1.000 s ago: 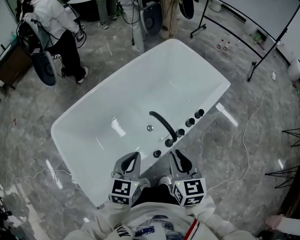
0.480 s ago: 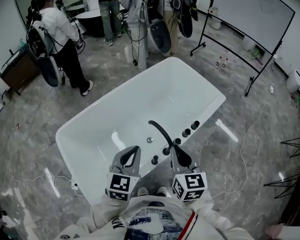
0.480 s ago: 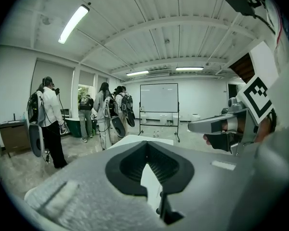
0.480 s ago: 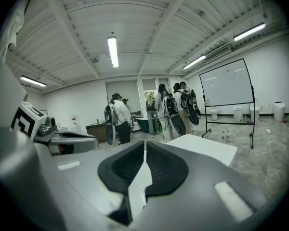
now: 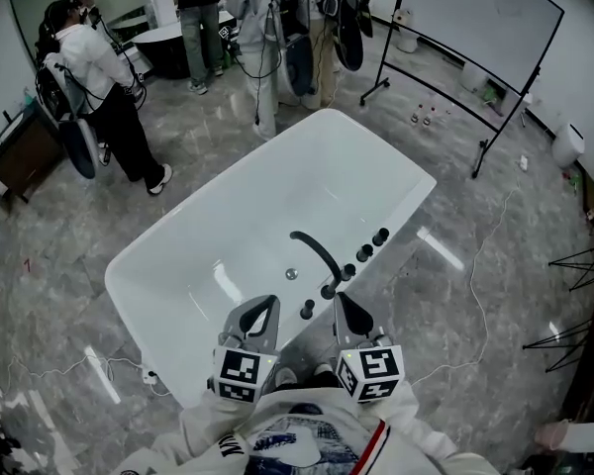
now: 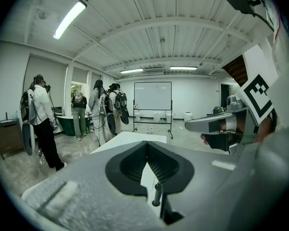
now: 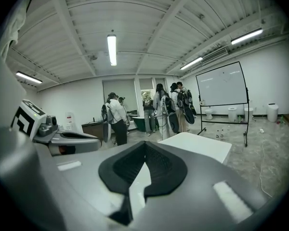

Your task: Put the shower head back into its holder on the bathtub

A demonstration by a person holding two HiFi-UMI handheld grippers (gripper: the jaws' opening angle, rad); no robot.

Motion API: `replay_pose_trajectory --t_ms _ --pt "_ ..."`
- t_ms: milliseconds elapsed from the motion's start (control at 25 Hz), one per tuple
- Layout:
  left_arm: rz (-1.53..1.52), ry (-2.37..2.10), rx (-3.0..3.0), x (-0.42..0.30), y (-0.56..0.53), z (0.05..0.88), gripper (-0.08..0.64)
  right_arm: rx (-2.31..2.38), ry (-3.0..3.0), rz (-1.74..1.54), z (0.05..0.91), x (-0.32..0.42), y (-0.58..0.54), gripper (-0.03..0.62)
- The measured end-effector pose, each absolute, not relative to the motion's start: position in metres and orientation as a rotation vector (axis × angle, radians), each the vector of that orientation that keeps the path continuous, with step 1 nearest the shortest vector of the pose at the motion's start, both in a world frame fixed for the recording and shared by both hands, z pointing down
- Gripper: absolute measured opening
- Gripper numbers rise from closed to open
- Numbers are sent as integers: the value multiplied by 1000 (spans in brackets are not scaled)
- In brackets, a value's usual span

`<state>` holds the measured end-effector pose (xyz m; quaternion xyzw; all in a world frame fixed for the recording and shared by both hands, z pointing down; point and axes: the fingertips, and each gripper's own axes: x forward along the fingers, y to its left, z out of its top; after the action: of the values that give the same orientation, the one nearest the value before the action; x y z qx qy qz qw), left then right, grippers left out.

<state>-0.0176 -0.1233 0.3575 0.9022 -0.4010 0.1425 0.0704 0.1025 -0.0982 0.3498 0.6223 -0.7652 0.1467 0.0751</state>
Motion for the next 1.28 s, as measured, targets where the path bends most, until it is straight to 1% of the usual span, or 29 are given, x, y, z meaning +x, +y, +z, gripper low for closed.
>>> replay_pose_trajectory --t_ms 360,560,800,1280 --pt "455 -1195 2711 -21 -90 367 0 1858 -2267 463 352 108 -62 6" --pt "453 -1219 2705 -22 -58 357 0 1850 -2249 359 342 109 -34 5" --pt "454 -1236 2724 -13 -1 340 0 1812 -2306 404 337 109 23 5" --pt "460 -1209 2747 19 111 343 0 1803 -2384 474 342 123 143 5"
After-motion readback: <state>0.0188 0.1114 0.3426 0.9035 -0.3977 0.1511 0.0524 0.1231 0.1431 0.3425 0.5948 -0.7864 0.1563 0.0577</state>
